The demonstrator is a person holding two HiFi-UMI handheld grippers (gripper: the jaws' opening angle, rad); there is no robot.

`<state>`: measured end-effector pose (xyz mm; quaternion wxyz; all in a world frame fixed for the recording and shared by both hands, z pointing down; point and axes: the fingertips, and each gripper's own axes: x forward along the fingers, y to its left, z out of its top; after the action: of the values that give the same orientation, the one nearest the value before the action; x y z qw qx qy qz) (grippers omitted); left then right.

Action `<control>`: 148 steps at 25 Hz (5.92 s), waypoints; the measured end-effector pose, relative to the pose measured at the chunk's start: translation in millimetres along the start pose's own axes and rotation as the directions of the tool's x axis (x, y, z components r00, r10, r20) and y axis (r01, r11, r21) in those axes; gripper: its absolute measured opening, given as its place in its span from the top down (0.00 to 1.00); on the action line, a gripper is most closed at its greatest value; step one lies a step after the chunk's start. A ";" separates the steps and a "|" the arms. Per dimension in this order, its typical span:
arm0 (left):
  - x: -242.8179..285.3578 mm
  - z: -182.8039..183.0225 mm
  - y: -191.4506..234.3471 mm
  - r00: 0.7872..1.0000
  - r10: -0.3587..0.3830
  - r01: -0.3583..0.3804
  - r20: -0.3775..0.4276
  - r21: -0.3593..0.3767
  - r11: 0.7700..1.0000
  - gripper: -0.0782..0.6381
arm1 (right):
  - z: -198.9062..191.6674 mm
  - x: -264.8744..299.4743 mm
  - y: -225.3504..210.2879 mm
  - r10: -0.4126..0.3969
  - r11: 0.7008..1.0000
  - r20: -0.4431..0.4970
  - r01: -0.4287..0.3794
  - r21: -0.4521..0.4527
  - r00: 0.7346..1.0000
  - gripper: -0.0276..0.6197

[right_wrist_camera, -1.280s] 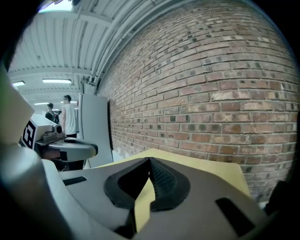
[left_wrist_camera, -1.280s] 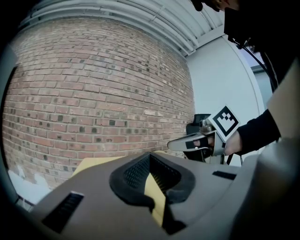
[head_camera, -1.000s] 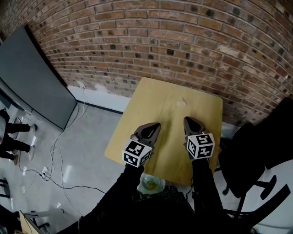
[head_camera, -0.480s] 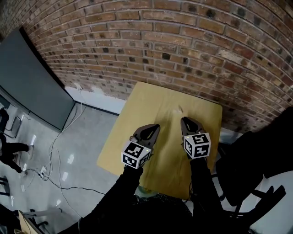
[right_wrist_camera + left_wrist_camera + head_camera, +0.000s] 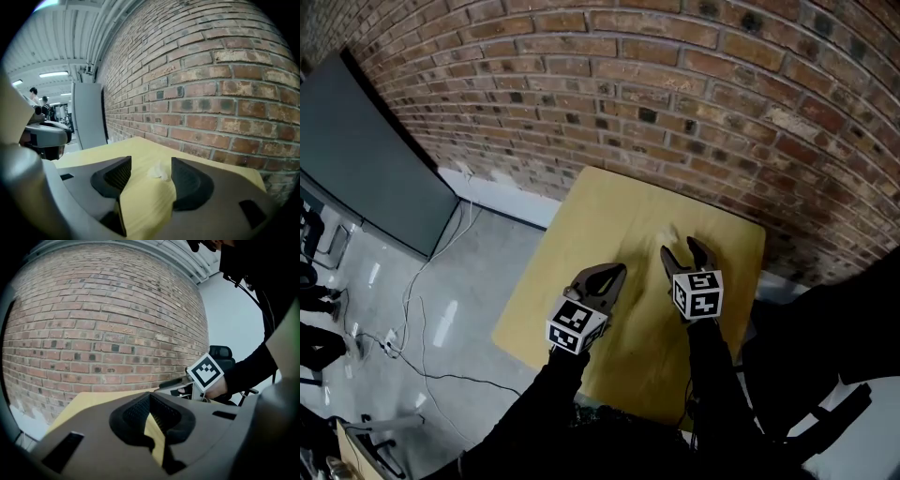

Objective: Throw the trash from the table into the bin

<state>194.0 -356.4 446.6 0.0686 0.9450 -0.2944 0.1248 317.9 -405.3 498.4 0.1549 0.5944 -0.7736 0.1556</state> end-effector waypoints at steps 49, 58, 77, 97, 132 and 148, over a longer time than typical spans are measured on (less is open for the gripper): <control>-56.0 1.4 6.2 0.999 0.024 -0.025 0.028 0.002 1.000 0.89 | 18.7 2.9 12.5 -0.072 0.989 -0.076 0.061 -0.138 0.994 0.93; -105.5 6.6 -2.0 0.997 -0.008 0.008 0.075 0.004 1.000 0.89 | 33.1 -54.0 50.0 -0.142 0.983 -0.002 0.141 -0.116 0.990 0.93; -223.2 -15.4 -41.4 0.984 -0.134 0.130 0.116 0.038 0.991 0.89 | 10.2 -168.4 173.5 -0.224 0.969 0.070 0.230 -0.087 0.972 0.93; -291.8 -26.8 -100.4 0.988 -0.120 0.116 0.102 0.042 0.992 0.89 | -25.8 -260.5 242.3 -0.170 0.979 0.099 0.179 -0.098 0.981 0.93; -371.1 -203.6 -141.9 0.997 -0.006 -0.003 -0.074 -0.119 0.993 0.89 | -237.7 -262.3 363.8 0.097 0.992 -0.156 -0.108 -0.063 0.983 0.93; -352.9 -309.0 -124.7 0.983 -0.064 0.033 -0.173 -0.176 0.984 0.89 | -350.6 -213.7 369.8 0.073 0.997 -0.276 -0.067 0.028 0.958 0.93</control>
<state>-75.6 -1.4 638.6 0.1790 0.9276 -0.2735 0.1811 31.6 20.6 703.5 0.2504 0.5404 -0.7634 0.2498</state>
